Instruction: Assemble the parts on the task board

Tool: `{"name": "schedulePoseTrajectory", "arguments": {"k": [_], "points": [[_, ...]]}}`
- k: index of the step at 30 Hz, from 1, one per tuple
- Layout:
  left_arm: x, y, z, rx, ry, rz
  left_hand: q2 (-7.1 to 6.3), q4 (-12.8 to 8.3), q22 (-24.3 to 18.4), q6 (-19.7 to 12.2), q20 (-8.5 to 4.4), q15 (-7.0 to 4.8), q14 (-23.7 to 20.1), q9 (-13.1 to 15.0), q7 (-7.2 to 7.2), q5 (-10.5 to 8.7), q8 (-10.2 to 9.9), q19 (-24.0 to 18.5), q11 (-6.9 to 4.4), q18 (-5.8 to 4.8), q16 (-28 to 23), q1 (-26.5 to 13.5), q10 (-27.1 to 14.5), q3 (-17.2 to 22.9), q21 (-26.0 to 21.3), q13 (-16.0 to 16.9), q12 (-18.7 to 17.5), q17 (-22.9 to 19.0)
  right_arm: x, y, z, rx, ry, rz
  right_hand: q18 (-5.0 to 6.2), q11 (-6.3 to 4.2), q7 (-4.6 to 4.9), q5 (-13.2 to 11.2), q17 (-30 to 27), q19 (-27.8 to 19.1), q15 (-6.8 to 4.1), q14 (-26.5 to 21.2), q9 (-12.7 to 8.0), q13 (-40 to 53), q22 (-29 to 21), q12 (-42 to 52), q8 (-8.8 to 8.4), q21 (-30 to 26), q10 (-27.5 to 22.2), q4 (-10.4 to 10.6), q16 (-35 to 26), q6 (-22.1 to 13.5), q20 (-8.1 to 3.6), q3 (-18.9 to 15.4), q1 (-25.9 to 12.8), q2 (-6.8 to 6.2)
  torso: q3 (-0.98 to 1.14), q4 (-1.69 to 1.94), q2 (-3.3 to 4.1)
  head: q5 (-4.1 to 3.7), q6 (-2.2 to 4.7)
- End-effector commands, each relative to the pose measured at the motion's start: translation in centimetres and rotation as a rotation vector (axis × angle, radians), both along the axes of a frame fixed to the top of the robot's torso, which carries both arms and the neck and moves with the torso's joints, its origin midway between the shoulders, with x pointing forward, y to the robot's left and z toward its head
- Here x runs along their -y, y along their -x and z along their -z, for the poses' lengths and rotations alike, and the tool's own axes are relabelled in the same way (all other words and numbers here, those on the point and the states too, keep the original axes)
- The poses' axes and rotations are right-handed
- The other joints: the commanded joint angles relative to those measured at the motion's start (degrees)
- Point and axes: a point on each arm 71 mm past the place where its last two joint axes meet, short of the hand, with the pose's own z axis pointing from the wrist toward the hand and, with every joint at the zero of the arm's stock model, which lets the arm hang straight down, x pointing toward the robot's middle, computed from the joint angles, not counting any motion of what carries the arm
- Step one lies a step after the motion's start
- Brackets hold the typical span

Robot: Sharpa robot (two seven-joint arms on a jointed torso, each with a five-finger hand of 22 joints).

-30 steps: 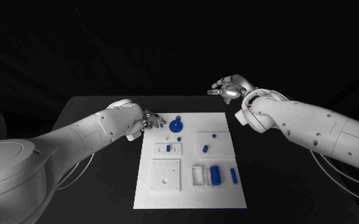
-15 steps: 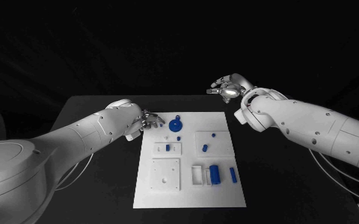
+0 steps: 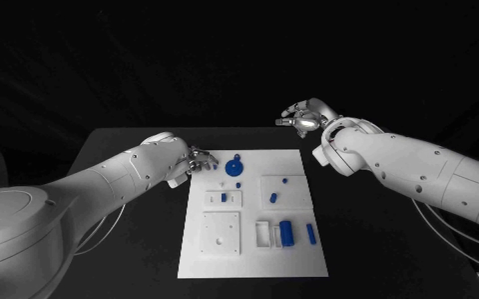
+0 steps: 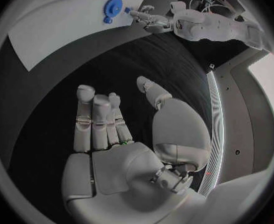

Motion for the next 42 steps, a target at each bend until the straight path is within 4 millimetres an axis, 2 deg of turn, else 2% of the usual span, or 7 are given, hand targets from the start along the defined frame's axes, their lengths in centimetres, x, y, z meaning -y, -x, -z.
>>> {"name": "schedulePoseTrajectory", "arguments": {"k": [1,4,22,28,35,42], "points": [[0.43,0.02,0.02,-0.013,0.05,0.005,0.78,-0.3,0.1,-0.5,-6.62,0.15,-0.3,0.0,0.23,0.26,-0.2,-0.4,0.07,-0.86,0.1,0.0,-0.2,0.0,-0.1,0.1,0.2,0.1,-0.22,0.01,-0.07,0.004,0.002,-0.013,2.57,0.04,0.41,0.3,-0.1,0.2,-0.22,-0.1,-0.1,-0.1,0.9,0.2,0.2,-0.3,0.1,0.2,0.0,0.1,-0.35,-0.3,-0.2,0.36,-0.01,0.02,0.08,-0.05,0.05],[0.54,0.01,0.03,-0.017,0.055,0.007,1.21,-0.6,0.1,-0.7,-6.63,0.19,-0.3,-0.1,0.29,0.29,-0.3,-0.5,0.13,-0.86,0.1,0.2,-0.2,-0.1,-0.1,0.1,0.2,0.1,-0.29,0.0,-0.06,0.004,0.002,-0.014,2.57,0.04,0.4,0.3,-0.1,0.2,-0.22,-0.1,-0.1,-0.1,0.9,0.2,0.2,-0.3,0.1,0.2,0.0,0.1,-0.35,-0.3,-0.2,0.36,-0.01,-0.01,0.07,-0.05,0.05],[0.79,-0.02,0.09,-0.028,0.055,0.015,1.49,-1.8,0.3,-0.9,-6.62,0.32,-0.4,-0.4,0.43,0.31,-0.7,-0.5,0.27,-0.89,0.2,0.9,-0.2,-0.3,-0.1,0.1,0.3,0.1,-0.48,-0.09,-0.05,0.004,0.003,-0.016,2.57,0.03,0.4,0.3,-0.1,0.2,-0.22,-0.1,-0.1,-0.1,0.9,0.3,0.21,-0.4,0.1,0.2,0.1,0.1,-0.36,-0.3,-0.2,0.36,0.04,0.03,0.12,-0.18,0.0],[0.83,-0.05,0.07,-0.026,0.055,0.015,3.05,-2.9,0.5,-0.7,-6.6,0.34,-0.4,-0.5,0.44,0.53,-0.8,-0.5,0.28,-0.92,0.3,2.1,-0.2,0.1,-0.1,0.1,0.4,0.2,-0.58,-0.14,-0.03,0.004,0.003,-0.017,2.57,0.03,0.4,0.3,-0.1,0.2,-0.22,-0.1,-0.1,-0.2,0.9,0.3,0.22,-0.4,0.1,0.2,0.1,0.1,-0.36,-0.3,-0.2,0.37,0.06,0.04,0.15,-0.15,-0.07],[0.93,-0.07,0.06,-0.023,0.057,0.017,6.49,-5.2,0.7,-0.5,-6.47,0.44,-0.4,-0.6,0.56,0.83,-1.0,-0.5,0.37,-1.09,0.5,4.3,-0.1,0.6,0.0,0.1,0.5,0.2,-0.62,-0.15,-0.02,0.003,0.003,-0.017,2.57,0.03,0.4,0.3,-0.1,0.2,-0.22,-0.1,-0.1,-0.2,1.0,0.3,0.22,-0.4,0.1,0.2,0.1,0.1,-0.36,-0.3,-0.2,0.41,0.01,0.01,0.12,-0.1,-0.27],[0.82,-0.08,0.06,-0.024,0.061,0.016,8.01,-6.8,0.9,-0.2,-6.41,0.48,-0.3,-0.7,0.55,1.03,-1.1,-0.4,0.4,-1.19,0.5,5.2,0.1,0.7,0.0,0.0,0.5,0.2,-0.6,-0.17,0.0,0.003,0.003,-0.017,2.57,0.03,0.4,0.3,-0.1,0.2,-0.22,-0.1,-0.1,-0.2,1.0,0.4,0.23,-0.4,0.1,0.3,0.1,0.1,-0.36,-0.3,-0.2,0.45,0.0,0.02,0.05,-0.12,-0.42]]}}
